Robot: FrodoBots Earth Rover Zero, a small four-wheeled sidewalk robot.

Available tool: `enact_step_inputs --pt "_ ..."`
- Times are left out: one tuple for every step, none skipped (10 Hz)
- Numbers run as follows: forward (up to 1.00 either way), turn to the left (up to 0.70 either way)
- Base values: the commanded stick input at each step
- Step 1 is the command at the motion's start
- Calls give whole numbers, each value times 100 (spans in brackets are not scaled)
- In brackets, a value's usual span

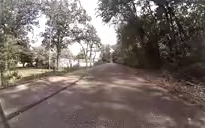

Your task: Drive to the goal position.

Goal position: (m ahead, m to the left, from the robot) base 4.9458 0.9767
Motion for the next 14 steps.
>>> enact_step_inputs --pt "70 0" --pt "70 0" --pt "70 0" --pt "70 0" --pt "70 0" --pt "70 0" --pt "70 0" --pt "70 0" --pt "70 0" --pt "70 0" --pt "70 0" --pt "70 0" --pt "70 0" --pt "70 0"
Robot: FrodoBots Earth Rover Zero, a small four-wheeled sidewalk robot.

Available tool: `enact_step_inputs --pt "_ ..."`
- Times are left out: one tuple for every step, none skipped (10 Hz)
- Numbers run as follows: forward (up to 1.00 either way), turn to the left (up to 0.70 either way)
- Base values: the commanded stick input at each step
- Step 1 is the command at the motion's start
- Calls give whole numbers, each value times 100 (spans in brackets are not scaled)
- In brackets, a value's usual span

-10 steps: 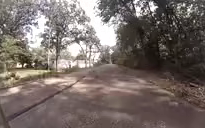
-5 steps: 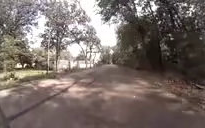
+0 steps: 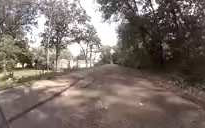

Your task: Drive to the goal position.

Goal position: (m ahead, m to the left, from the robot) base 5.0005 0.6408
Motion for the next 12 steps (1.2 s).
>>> enact_step_inputs --pt "70 0" --pt "70 0" --pt "70 0" --pt "62 0" --pt "53 0" --pt "52 0" --pt "52 0" --pt "52 0" --pt "54 0" --pt "68 0" --pt "70 0" --pt "70 0"
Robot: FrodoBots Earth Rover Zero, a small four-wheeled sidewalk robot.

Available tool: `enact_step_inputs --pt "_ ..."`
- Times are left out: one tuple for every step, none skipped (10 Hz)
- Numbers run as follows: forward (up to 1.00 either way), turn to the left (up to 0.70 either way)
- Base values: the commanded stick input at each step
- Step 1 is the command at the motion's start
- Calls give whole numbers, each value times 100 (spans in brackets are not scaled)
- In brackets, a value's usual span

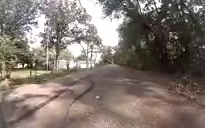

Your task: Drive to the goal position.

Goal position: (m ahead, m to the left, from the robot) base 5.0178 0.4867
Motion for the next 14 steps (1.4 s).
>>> enact_step_inputs --pt "70 0" --pt "70 0" --pt "70 0" --pt "70 0" --pt "70 0" --pt "70 0" --pt "70 0" --pt "70 0" --pt "70 0" --pt "70 0" --pt "70 0" --pt "70 0" --pt "70 0" --pt "70 -2"
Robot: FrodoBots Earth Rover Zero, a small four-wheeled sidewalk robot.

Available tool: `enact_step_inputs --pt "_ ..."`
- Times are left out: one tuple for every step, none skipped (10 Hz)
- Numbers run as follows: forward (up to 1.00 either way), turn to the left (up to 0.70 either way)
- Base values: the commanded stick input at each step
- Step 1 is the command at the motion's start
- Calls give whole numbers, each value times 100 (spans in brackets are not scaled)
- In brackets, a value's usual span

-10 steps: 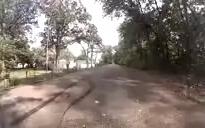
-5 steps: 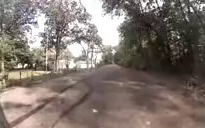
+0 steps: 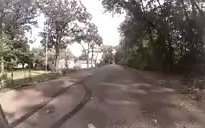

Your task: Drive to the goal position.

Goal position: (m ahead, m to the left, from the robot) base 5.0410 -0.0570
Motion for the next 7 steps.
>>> enact_step_inputs --pt "70 -9" --pt "70 -25" --pt "70 -25" --pt "70 -2" --pt "70 -1" --pt "70 0" --pt "70 -1"
